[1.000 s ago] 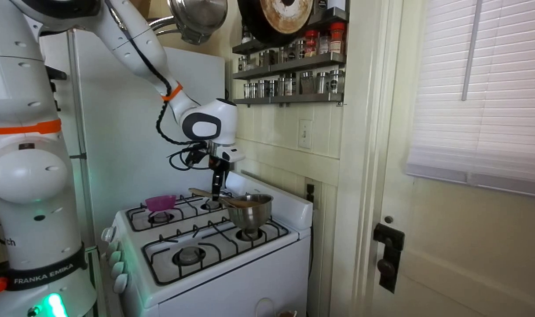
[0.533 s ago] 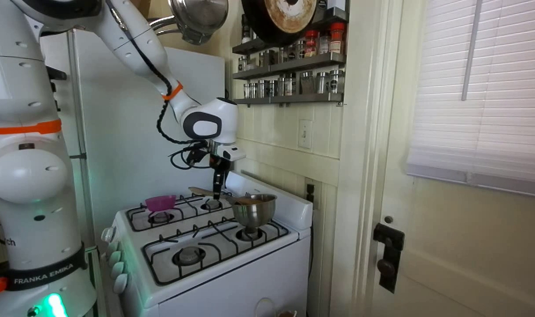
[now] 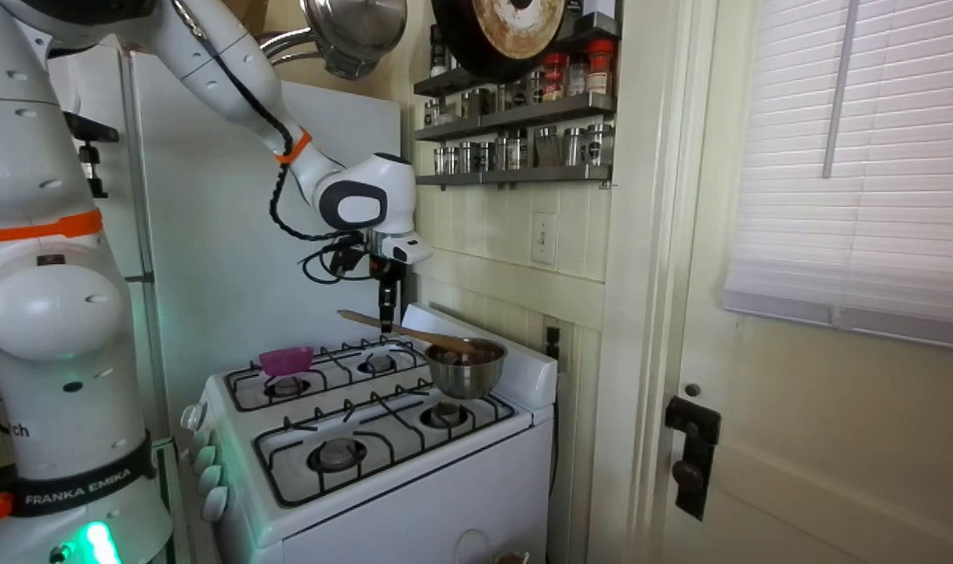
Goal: Move the silver bowl to the right
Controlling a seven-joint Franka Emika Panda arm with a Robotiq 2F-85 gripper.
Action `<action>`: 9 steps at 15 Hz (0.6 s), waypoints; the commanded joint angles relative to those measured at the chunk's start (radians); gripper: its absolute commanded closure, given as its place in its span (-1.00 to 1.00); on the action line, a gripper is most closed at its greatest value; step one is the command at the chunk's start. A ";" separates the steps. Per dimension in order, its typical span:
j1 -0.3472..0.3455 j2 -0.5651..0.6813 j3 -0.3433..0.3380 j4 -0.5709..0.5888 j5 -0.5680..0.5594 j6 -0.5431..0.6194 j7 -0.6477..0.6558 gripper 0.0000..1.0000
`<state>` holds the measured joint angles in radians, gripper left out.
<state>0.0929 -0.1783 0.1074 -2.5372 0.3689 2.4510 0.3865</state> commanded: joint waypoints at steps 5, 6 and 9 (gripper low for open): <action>0.036 -0.113 0.024 -0.058 0.014 0.004 -0.016 0.87; 0.044 -0.128 0.027 -0.073 0.020 0.012 -0.027 0.87; 0.084 -0.166 0.026 -0.123 0.053 0.035 -0.132 0.87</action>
<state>0.1401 -0.2767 0.1332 -2.5836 0.3783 2.4520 0.3432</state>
